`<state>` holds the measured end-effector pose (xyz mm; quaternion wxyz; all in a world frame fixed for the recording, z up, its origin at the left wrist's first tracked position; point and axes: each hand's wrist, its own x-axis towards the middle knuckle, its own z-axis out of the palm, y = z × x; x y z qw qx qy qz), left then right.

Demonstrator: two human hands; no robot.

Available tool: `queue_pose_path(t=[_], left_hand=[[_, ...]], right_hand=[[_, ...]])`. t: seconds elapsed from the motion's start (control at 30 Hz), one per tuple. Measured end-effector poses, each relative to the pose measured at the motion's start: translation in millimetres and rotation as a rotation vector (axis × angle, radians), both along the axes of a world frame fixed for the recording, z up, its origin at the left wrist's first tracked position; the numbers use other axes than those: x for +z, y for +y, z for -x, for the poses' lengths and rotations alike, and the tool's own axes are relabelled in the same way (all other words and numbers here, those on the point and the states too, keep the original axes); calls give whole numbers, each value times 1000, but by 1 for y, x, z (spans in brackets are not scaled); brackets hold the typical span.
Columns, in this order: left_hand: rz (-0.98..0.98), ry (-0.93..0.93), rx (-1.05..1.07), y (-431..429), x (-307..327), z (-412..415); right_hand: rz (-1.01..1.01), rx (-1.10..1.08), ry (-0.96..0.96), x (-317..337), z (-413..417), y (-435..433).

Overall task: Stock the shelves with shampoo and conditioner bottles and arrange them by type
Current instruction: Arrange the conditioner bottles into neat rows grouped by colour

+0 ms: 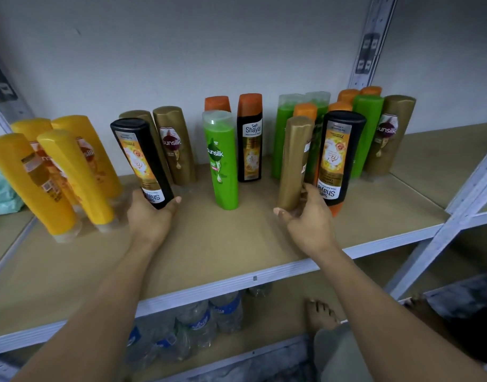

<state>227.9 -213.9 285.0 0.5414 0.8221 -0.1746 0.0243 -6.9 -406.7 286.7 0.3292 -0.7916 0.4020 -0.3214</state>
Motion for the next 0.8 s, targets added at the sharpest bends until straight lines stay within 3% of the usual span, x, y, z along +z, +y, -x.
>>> queue_pose_path(t=[0.17,0.27,0.43,0.8], left_hand=[[29,-14,-94,-2,5,29],[101,60,-267,-9,8,55],[50,119,-493,-30,2,87],[95,104,-605,-85,-6,94]], right_hand=[[0,33,-17,1,-4,-7],[2,42,-29,1,-5,-11],[7,56,-43,3,-3,-16],[-85,122,-34,0,12,-26]])
